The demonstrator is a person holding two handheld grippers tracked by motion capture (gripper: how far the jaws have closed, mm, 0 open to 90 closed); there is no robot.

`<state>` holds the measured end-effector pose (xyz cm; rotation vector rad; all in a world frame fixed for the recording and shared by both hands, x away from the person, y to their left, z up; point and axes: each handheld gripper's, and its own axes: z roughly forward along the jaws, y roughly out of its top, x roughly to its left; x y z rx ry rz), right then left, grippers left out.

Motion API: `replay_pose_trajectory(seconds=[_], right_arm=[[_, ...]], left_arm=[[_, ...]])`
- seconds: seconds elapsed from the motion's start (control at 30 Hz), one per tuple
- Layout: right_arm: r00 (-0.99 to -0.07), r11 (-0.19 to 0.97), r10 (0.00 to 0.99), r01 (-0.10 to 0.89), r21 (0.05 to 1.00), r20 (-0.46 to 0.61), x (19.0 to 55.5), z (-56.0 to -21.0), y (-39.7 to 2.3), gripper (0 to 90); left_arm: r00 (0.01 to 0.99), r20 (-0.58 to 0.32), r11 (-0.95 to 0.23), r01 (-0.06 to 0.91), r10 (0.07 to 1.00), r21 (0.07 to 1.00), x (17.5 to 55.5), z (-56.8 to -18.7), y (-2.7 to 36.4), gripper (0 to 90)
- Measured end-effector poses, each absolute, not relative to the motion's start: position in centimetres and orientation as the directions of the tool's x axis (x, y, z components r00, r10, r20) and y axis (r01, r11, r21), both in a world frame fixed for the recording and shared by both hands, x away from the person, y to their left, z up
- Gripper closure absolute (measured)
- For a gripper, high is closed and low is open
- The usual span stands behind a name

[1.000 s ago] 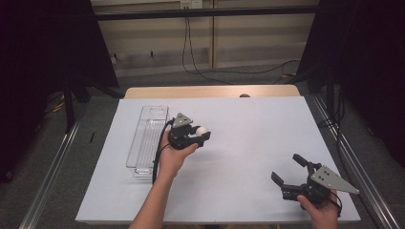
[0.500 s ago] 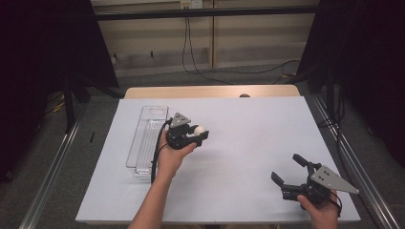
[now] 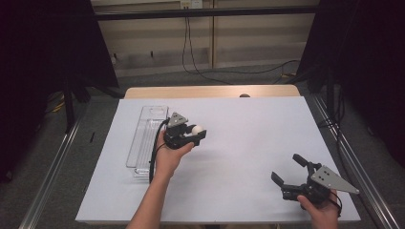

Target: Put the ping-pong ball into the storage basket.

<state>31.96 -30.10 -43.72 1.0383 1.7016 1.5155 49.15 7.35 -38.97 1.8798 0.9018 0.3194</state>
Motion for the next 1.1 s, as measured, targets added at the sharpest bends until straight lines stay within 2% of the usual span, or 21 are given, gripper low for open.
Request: replay_pose_trajectory(seconds=[1.1], right_arm=[[-0.501, 0.039, 0.864, 0.154, 0.987, 0.044, 32.1, -43.8, -29.9, 1.4]], left_arm=[[0.657, -0.133, -0.229, 0.435, 0.742, 0.871, 49.1, -38.1, 9.5, 51.2]])
